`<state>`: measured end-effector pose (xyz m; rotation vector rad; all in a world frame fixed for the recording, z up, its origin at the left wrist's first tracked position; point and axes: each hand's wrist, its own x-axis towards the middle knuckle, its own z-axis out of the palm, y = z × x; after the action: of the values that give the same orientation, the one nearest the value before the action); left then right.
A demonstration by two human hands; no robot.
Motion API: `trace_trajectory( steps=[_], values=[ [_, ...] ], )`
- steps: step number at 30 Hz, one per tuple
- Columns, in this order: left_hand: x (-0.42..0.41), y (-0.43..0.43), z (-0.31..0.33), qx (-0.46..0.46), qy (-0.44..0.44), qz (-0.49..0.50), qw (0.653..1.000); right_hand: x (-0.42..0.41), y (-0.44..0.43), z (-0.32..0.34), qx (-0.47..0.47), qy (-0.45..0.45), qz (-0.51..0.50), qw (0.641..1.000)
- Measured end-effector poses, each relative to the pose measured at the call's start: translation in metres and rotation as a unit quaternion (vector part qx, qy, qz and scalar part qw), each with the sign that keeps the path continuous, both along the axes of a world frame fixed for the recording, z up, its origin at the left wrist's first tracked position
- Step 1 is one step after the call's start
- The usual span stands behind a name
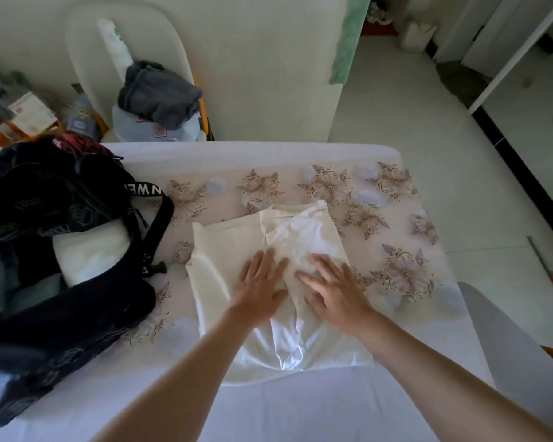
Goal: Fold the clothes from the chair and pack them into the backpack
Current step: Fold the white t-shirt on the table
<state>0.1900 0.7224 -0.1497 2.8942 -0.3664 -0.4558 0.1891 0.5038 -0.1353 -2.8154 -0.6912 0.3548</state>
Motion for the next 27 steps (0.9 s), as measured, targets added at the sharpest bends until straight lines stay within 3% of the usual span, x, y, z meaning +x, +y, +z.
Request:
trace_trajectory(
  steps=[4,9,12,14,18,23,27],
  values=[
    [-0.049,0.033,0.005,-0.034,0.001,0.038,0.999,-0.022,0.019,0.000,-0.096,0.047,-0.036,0.994],
    [-0.103,0.067,0.022,-0.086,-0.112,0.234,0.962,-0.033,0.061,0.019,-0.063,0.027,0.001,0.998],
    [-0.131,0.071,0.036,-0.095,-0.004,0.372,0.923,-0.049,0.087,0.018,-0.012,0.040,0.031,0.999],
    [-0.143,0.068,0.038,-0.116,0.079,0.419,0.897,-0.064,0.098,0.012,-0.027,0.068,0.044,0.996],
    [-0.146,0.068,0.043,-0.131,0.137,0.423,0.886,-0.084,0.110,0.011,-0.017,0.092,0.028,0.995],
    [-0.134,0.113,0.066,-0.166,0.077,0.454,0.872,-0.095,0.128,0.027,-0.018,0.091,0.107,0.990],
    [-0.142,0.148,0.068,-0.185,0.110,0.399,0.891,-0.082,0.160,0.043,-0.036,0.109,0.147,0.982]
  ],
)
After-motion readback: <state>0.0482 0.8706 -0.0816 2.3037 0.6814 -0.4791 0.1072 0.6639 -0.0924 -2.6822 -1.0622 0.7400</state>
